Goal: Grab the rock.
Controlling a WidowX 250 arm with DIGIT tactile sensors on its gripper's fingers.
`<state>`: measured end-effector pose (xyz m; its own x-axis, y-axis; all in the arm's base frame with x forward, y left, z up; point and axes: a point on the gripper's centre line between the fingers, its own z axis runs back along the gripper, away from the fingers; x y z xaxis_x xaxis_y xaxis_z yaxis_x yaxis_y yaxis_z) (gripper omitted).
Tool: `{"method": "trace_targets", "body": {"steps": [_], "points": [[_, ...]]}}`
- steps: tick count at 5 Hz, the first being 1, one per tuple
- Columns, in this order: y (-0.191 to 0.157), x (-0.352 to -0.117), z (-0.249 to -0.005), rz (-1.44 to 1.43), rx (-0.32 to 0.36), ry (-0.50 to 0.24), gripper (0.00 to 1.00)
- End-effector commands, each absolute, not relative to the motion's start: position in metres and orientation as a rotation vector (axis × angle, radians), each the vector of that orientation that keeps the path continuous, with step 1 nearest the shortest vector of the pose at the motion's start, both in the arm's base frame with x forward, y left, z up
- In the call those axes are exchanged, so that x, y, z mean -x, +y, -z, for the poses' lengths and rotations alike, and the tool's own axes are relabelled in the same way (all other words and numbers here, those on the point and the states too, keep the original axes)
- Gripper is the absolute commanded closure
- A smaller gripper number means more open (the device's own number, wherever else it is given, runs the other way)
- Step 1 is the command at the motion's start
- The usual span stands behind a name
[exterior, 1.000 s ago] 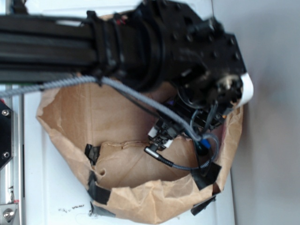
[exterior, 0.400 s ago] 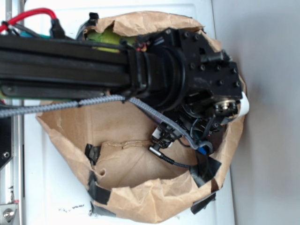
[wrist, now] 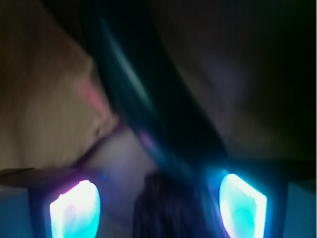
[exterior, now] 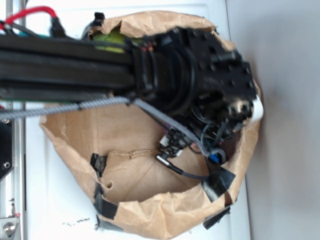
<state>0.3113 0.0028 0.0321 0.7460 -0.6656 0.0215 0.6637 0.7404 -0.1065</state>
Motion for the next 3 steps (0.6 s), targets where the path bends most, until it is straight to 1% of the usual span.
{"method": "trace_targets", "body": {"steps": [1,3], "points": [[0.0107,-0.3107,-0.0504,0.704,0.061,-0.056,0.00],[0.0021,-0.3117,-0.0421,0.706,0.056,-0.037,0.00]]}}
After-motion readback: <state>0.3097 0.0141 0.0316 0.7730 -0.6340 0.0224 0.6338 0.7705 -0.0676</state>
